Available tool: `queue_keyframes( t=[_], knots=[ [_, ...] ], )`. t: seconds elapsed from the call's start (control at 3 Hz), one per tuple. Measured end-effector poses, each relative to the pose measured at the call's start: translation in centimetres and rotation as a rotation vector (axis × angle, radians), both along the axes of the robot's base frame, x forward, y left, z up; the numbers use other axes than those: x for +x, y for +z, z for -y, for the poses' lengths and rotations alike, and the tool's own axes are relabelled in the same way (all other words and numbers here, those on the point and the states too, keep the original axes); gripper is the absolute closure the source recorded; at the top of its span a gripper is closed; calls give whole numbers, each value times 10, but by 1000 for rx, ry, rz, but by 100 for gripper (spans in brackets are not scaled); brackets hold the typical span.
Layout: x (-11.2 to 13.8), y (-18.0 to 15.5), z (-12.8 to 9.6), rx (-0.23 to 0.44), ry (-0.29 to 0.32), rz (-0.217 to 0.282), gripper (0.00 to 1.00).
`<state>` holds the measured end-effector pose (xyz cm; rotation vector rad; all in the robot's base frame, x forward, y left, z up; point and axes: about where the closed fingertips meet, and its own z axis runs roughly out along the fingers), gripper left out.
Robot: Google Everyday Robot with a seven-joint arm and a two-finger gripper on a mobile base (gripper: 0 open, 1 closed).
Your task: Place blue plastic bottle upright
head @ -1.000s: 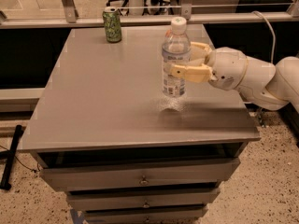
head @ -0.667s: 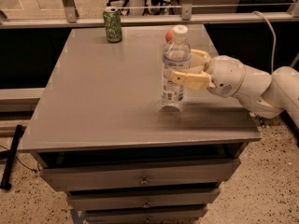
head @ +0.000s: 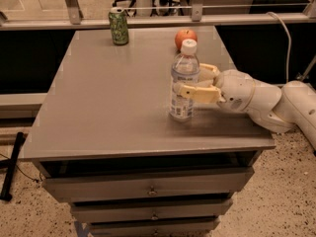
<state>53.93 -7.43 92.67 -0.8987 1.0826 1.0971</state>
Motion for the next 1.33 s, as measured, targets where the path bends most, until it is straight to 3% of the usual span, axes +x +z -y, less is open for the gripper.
queue_keyframes(
  t=[0.67, 1.0, 1.33],
  knots=[
    [-2, -18, 0, -47, 17, -48, 35],
    [-2, -18, 0, -47, 17, -49, 12],
    [-3, -21, 3, -62, 21, -52, 0]
  ],
)
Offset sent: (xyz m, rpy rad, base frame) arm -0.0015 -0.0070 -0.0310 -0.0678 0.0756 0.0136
